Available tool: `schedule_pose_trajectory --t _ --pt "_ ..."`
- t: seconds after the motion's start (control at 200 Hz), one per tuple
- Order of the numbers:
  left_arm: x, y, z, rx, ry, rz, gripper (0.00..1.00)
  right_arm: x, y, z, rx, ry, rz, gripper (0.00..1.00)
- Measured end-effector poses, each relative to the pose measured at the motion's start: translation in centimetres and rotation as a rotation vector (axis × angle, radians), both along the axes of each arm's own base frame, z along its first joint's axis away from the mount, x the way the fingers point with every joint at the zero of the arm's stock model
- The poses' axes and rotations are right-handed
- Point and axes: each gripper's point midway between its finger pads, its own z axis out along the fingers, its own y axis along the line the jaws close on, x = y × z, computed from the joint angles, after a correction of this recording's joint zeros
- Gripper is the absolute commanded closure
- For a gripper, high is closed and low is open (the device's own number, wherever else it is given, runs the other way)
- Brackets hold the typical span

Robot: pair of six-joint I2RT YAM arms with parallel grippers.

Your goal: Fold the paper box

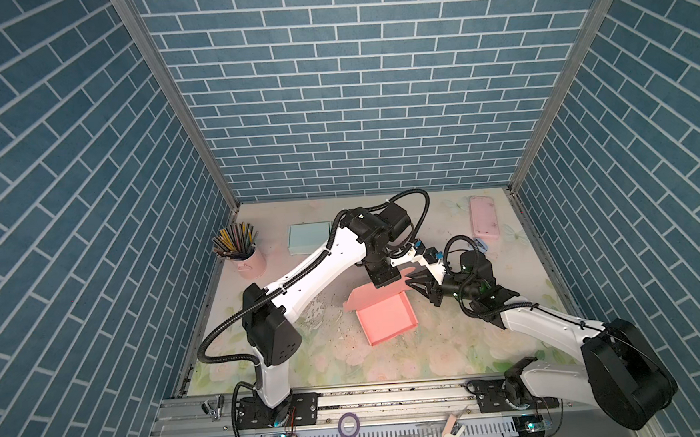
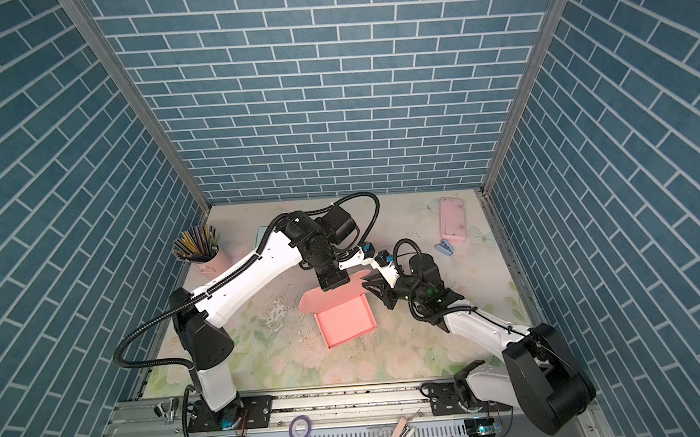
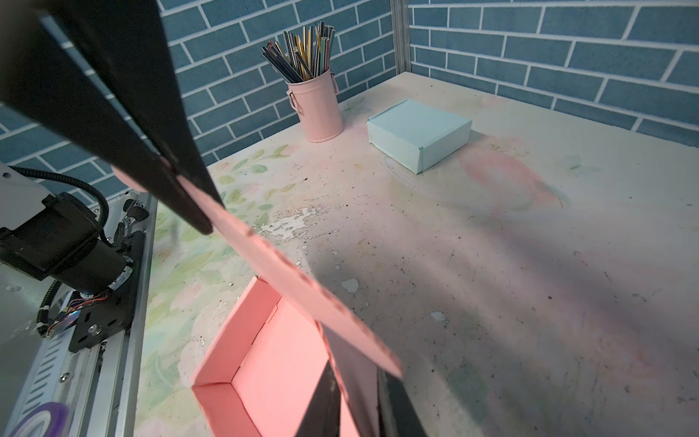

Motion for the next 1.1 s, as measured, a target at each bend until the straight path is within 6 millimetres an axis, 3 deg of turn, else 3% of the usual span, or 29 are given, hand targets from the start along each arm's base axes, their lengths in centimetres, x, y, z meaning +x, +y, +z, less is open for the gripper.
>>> schedule_pose_trajectory --t 0.095,0.265,0.4,0.515,0.605,0.675,0.725,0.87,1.1 --pt "0.2 0.0 -0.1 0.003 -0.009 0.002 0.86 -0.1 0.1 -0.3 -0.003 0.011 0.003 0.91" --pt "0.6 -0.4 -0.2 -0.012 -0.017 0.007 0.41 0.1 0.1 -1.0 -0.021 0.016 -0.001 0.97" --pt "1.1 -0.2 0.0 -0.039 -0.042 0.053 0.26 0.4 0.0 -1.5 -0.041 0.025 -0.013 0.97" --pt "2.1 2.3 1.4 -0.157 -0.069 0.203 0.24 0.9 -0.2 -1.5 -0.056 0.01 -0.039 0.98" --pt "3.2 6.8 3.0 -0.3 -0.094 0.394 0.33 1.5 -0.5 -1.5 -0.069 -0.003 -0.074 0.98" --pt "3.8 10.6 3.7 -0.422 -0.121 0.536 0.31 2.0 -0.9 -1.3 -0.076 -0.021 -0.109 0.97" --pt "3.8 12.1 3.7 -0.495 -0.124 0.592 0.27 2.3 -1.1 -1.1 -0.081 -0.037 -0.131 0.97" --pt "4.2 11.6 2.1 -0.63 -0.045 0.572 0.26 3.0 -1.7 -1.2 -0.103 -0.05 -0.18 0.96" --pt "8.1 9.1 -1.5 -0.737 0.113 0.507 0.24 3.6 -2.1 -2.0 -0.136 -0.05 -0.214 0.91"
